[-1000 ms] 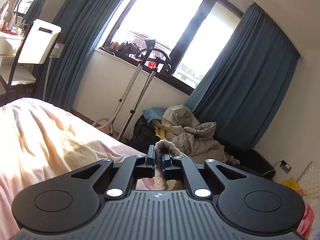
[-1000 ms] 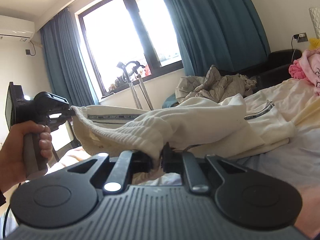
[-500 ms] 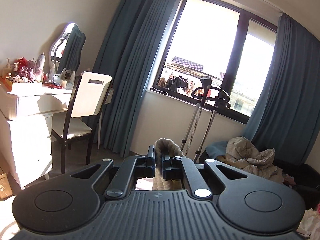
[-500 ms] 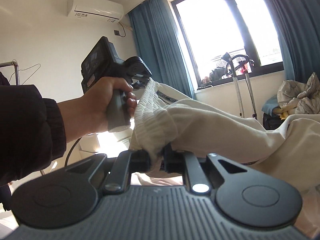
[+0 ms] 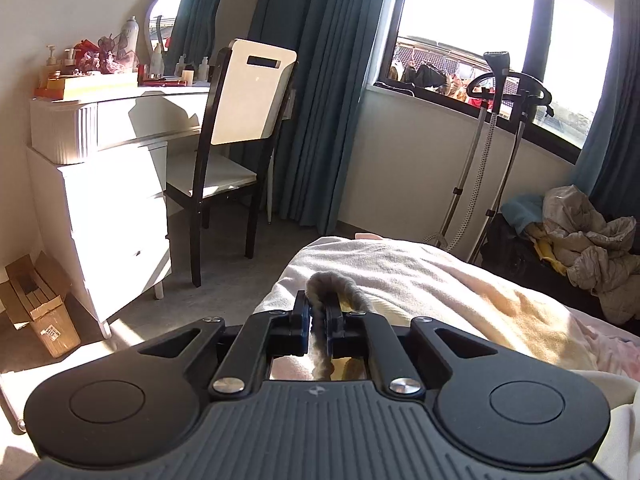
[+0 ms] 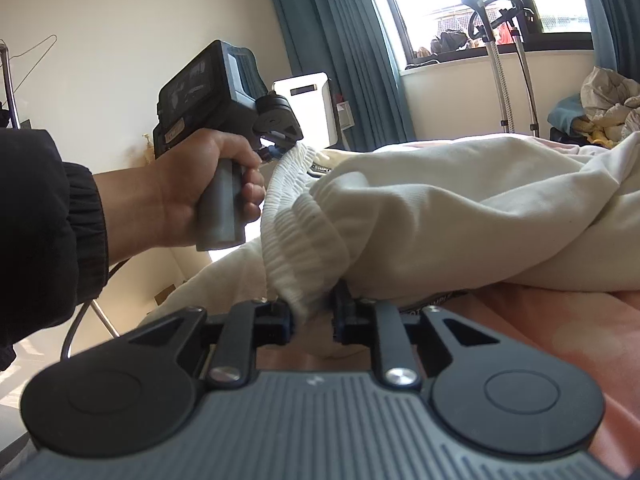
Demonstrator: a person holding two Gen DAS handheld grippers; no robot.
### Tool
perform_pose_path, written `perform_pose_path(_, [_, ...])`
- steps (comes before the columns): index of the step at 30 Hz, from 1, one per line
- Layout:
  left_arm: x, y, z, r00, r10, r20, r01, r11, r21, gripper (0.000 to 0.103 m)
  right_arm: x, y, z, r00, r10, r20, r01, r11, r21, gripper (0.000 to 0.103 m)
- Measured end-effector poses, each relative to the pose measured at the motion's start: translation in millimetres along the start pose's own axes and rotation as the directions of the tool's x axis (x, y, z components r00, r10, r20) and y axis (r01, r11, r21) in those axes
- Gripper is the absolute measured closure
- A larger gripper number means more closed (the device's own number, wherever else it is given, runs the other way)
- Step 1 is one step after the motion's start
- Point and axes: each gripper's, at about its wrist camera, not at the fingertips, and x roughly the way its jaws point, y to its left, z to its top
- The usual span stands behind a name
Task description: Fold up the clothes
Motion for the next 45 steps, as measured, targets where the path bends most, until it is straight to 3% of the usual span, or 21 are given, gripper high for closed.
perform_pose_path(1, [-3.6, 0.3, -0.2, 1.0, 0.017, -0.015, -0.017, 1.0, 0.002, 0.082, -4.7, -3.0, 2.2, 1.0, 0.008, -0.001, -0.008, 1.0, 0.017, 0.07])
perform_pose_path(3, [-14.3, 0.2, -1.8, 0.998, 0.059, -0.033, -0.059, 0.998, 0.017, 0.069, -21.5, -0.1, -1.8, 1.0, 0.016, -0.011, -0.015, 0.999, 0.047, 0.052])
perform_pose_path(5, [-33.3, -0.8, -5.2, 0.995, 0.095, -0.023, -0.094, 0.995, 0.043, 0.046, -34.6, -3.6, 0.0, 1.0, 0.003, -0.012, -0.003, 1.0, 0.03, 0.045])
perform_pose_path(6, [-45.4, -1.9, -7.2, 0.994, 0.108, -0.011, -0.107, 0.993, 0.057, 0.043, -43.4, -5.7, 1.2, 1.0, -0.001, -0.014, 0.001, 1.0, 0.017, 0.038])
perform_pose_path(9, [-83.6, -6.4, -15.2, 0.992, 0.125, 0.004, -0.125, 0.989, 0.082, 0.032, -70.3, -12.7, 4.0, 1.0, -0.009, -0.022, 0.008, 1.0, -0.014, 0.031])
perform_pose_path(14, [-148.2, -34.3, -40.5, 0.993, 0.112, 0.027, -0.114, 0.985, 0.127, 0.032, -115.2, -24.2, 9.3, 0.999, -0.05, -0.022, 0.049, 0.998, -0.03, 0.028])
perform_pose_path(19, [-207.3, -73.2, -71.2, 0.998, 0.049, 0.041, -0.053, 0.992, 0.117, 0.032, -141.1, -38.1, 10.0, 0.993, -0.12, -0.002, 0.119, 0.99, -0.077, 0.028])
perform_pose_path(27, [-259.6, -133.5, -126.4, 0.997, -0.08, 0.019, 0.077, 0.99, 0.118, 0.032, -109.1, -115.7, 81.3, 0.966, -0.254, 0.036, 0.257, 0.959, -0.12, 0.028])
perform_pose_path(33, [-244.2, -182.7, -150.5, 0.989, -0.148, -0.001, 0.142, 0.951, 0.273, 0.034, -43.5, -202.5, 164.9, 0.935, -0.351, 0.059, 0.356, 0.928, -0.112, 0.028])
perform_pose_path(39, [-228.0, -232.2, -174.1, 0.977, -0.211, -0.03, 0.204, 0.883, 0.422, 0.034, -24.5, -272.3, 189.7, 0.902, -0.424, 0.088, 0.424, 0.906, 0.021, 0.028])
perform_pose_path(45, [-169.0, -289.2, -174.2, 0.973, -0.228, -0.038, 0.212, 0.814, 0.54, 0.034, -13.1, -317.1, 194.4, 0.881, -0.463, 0.094, 0.455, 0.885, 0.098, 0.028])
